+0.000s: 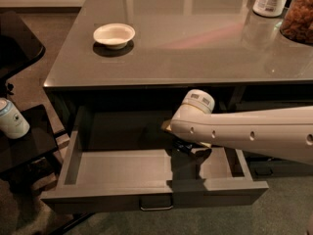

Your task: Pick rxbar blueberry from top drawer and place on counter

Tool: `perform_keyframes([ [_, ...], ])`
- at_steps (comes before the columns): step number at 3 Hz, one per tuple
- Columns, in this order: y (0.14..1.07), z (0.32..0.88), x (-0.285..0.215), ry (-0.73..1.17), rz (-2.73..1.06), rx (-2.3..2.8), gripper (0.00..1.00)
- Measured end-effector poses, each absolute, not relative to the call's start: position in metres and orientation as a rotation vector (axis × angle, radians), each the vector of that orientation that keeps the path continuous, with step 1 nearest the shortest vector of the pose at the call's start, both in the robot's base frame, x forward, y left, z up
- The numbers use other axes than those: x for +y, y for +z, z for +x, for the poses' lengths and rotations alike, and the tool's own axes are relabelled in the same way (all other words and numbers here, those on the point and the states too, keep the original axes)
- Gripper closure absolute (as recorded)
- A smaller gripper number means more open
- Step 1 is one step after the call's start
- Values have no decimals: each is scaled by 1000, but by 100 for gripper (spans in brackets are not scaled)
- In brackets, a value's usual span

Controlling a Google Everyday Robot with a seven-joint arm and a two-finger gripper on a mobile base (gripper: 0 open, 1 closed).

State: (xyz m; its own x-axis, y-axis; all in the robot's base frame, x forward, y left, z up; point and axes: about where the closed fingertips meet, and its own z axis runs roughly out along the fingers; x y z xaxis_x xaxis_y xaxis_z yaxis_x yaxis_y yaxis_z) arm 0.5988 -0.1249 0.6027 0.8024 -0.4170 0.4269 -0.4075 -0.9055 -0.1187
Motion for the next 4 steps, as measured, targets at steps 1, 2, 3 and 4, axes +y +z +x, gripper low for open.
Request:
perform_keyframes([
  [1,604,605,-128,-694,-2979,656,0],
  [2,606,609,-130,-649,-3024,587,0],
  [3,605,610,-135,-603,-3078,529,0],
  [4,599,611,-141,-546,-3126,508,0],
])
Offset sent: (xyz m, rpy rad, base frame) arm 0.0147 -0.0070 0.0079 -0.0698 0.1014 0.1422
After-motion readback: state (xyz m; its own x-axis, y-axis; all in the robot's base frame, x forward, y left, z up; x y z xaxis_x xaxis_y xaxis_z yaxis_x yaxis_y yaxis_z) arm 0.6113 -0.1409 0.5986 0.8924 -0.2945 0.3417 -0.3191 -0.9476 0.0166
